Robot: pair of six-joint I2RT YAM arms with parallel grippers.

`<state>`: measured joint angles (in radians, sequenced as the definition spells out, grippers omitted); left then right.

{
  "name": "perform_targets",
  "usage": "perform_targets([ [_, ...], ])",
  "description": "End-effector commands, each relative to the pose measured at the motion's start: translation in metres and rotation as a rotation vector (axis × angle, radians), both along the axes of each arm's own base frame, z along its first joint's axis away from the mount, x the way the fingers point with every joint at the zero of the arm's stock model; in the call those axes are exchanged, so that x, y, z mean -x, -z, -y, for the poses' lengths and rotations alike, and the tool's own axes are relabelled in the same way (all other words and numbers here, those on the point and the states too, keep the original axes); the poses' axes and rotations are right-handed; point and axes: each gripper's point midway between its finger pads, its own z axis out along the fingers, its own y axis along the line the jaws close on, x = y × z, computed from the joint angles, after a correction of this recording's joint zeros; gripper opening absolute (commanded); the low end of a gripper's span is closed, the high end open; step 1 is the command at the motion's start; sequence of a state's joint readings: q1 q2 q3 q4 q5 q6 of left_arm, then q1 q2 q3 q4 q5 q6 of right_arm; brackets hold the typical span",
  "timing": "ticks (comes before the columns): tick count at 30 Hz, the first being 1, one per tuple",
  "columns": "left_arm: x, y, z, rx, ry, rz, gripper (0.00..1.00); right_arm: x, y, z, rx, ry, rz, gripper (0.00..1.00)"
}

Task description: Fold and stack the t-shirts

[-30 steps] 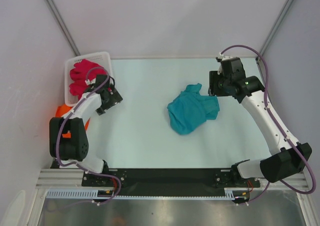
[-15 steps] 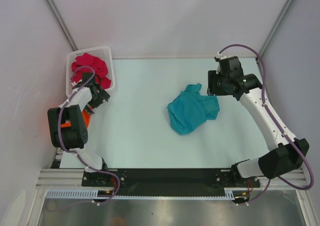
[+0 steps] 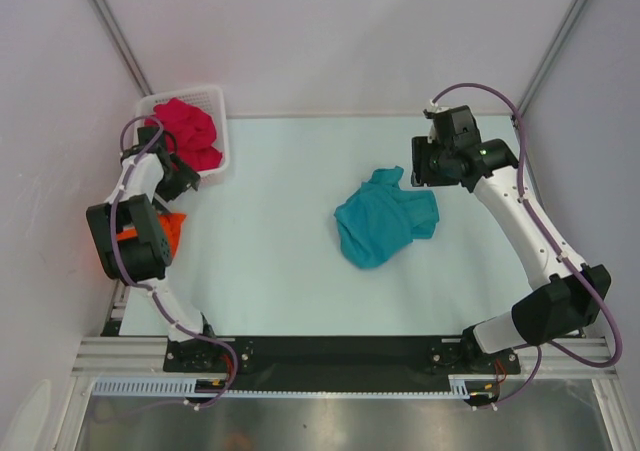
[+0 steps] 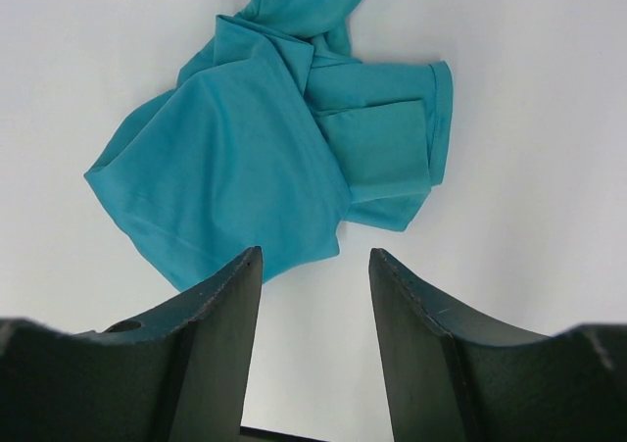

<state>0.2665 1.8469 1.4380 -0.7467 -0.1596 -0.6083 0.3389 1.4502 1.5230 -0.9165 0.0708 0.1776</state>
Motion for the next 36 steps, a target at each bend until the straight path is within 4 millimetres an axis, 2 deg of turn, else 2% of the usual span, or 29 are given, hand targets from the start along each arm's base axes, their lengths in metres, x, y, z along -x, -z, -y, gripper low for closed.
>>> perform_targets([
  [1,-0.063,-0.043,-0.026,-0.062,-0.034,0.22,1.0,-0.003,-0.016,-0.002,0.007,-0.016,0.038,0.53],
  [2,-0.062,-0.043,-0.027,-0.063,-0.04,0.211,1.0,-0.003,-0.016,-0.001,0.011,-0.015,0.037,0.53],
  [5,-0.061,-0.061,-0.017,-0.048,-0.029,0.276,1.0,-0.002,-0.015,0.0,0.016,-0.016,0.035,0.53],
  [6,-0.057,-0.072,-0.004,-0.024,0.004,0.306,1.0,-0.002,-0.016,0.0,0.015,-0.016,0.036,0.53],
  [8,-0.056,-0.085,0.024,-0.017,0.096,0.331,1.0,-0.003,-0.014,0.0,0.021,-0.015,0.033,0.53],
  [9,-0.052,-0.102,0.039,-0.018,0.142,0.366,1.0,-0.003,-0.014,0.0,0.023,-0.015,0.032,0.53],
  [10,-0.049,-0.109,0.061,-0.022,0.203,0.373,1.0,-0.003,-0.012,0.0,0.023,-0.013,0.027,0.53],
  [12,-0.041,-0.123,0.087,-0.013,0.265,0.4,1.0,-0.002,-0.011,-0.001,0.024,-0.015,0.023,0.52],
  [13,-0.038,-0.138,0.113,-0.009,0.325,0.438,1.0,-0.001,-0.011,-0.001,0.019,-0.014,0.025,0.53],
  [14,-0.039,-0.142,0.119,-0.01,0.344,0.45,1.0,-0.001,-0.012,-0.003,0.017,-0.019,0.027,0.53],
  [15,-0.042,-0.15,0.142,0.003,0.406,0.47,1.0,-0.001,-0.013,-0.004,0.017,-0.019,0.029,0.52],
  [16,-0.045,-0.144,0.168,0.027,0.481,0.458,1.0,-0.001,-0.015,-0.005,0.014,-0.021,0.035,0.53],
  [17,-0.053,-0.153,0.18,0.036,0.521,0.479,1.0,-0.001,-0.016,-0.005,0.011,-0.022,0.037,0.52],
  [18,-0.058,-0.151,0.194,0.055,0.569,0.476,1.0,0.0,-0.017,-0.007,0.01,-0.025,0.037,0.52],
  [19,-0.064,-0.135,0.216,0.082,0.652,0.443,1.0,0.0,-0.019,-0.007,0.008,-0.022,0.043,0.52],
  [20,-0.075,-0.138,0.227,0.084,0.686,0.456,1.0,0.002,-0.02,-0.007,0.006,-0.019,0.044,0.52],
  [22,-0.087,-0.126,0.249,0.1,0.773,0.447,1.0,0.003,-0.022,-0.007,0.007,-0.018,0.048,0.52],
  [23,-0.102,-0.107,0.255,0.108,0.782,0.414,1.0,0.004,-0.023,-0.006,0.007,-0.017,0.05,0.52],
  [24,-0.108,-0.099,0.258,0.115,0.785,0.401,1.0,0.004,-0.024,-0.006,0.008,-0.016,0.05,0.53],
  [27,-0.13,-0.06,0.26,0.113,0.771,0.341,1.0,0.007,-0.025,-0.002,0.021,-0.006,0.051,0.53],
  [28,-0.135,-0.052,0.26,0.112,0.765,0.334,1.0,0.007,-0.026,0.0,0.027,-0.002,0.052,0.53],
  [29,-0.142,-0.052,0.262,0.109,0.764,0.346,1.0,0.008,-0.025,0.001,0.032,-0.001,0.049,0.53],
  [30,-0.146,-0.031,0.262,0.113,0.757,0.311,1.0,0.007,-0.026,0.001,0.031,0.001,0.051,0.53],
  [35,-0.167,-0.011,0.252,0.08,0.707,0.294,1.0,0.007,-0.024,0.003,0.046,0.009,0.036,0.53],
  [36,-0.169,-0.008,0.242,0.077,0.681,0.285,1.0,0.006,-0.025,0.003,0.046,0.009,0.037,0.53],
])
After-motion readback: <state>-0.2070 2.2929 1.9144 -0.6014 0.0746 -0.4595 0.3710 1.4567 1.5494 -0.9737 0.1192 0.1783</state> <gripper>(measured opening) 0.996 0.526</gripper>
